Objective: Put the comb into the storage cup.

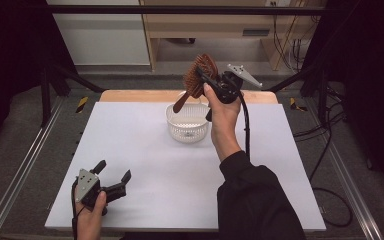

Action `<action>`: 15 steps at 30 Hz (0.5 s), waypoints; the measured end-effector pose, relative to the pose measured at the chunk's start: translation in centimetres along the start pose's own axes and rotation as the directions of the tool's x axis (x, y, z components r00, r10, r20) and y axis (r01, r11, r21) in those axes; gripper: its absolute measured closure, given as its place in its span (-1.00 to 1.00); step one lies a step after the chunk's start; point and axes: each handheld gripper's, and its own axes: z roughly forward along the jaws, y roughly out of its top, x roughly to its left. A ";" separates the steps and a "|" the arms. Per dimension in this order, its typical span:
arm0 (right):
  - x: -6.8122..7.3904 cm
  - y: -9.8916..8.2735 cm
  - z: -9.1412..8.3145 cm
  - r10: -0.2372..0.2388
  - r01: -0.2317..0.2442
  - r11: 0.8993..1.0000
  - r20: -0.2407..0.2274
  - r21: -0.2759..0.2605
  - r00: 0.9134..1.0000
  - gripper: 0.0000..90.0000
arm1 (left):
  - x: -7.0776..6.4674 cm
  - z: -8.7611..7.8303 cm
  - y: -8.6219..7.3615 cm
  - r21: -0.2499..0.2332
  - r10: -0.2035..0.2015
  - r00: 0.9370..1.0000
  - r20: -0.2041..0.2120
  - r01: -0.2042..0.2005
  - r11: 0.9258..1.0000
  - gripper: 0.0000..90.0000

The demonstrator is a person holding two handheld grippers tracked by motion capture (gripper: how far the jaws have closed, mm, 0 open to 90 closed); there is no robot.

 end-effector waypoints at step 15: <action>-1.1 -1.2 -0.3 0.008 -0.009 1.000 0.020 0.018 1.000 0.14 | 0.0 0.0 0.0 -0.005 -0.002 1.000 0.001 0.002 1.000 -0.97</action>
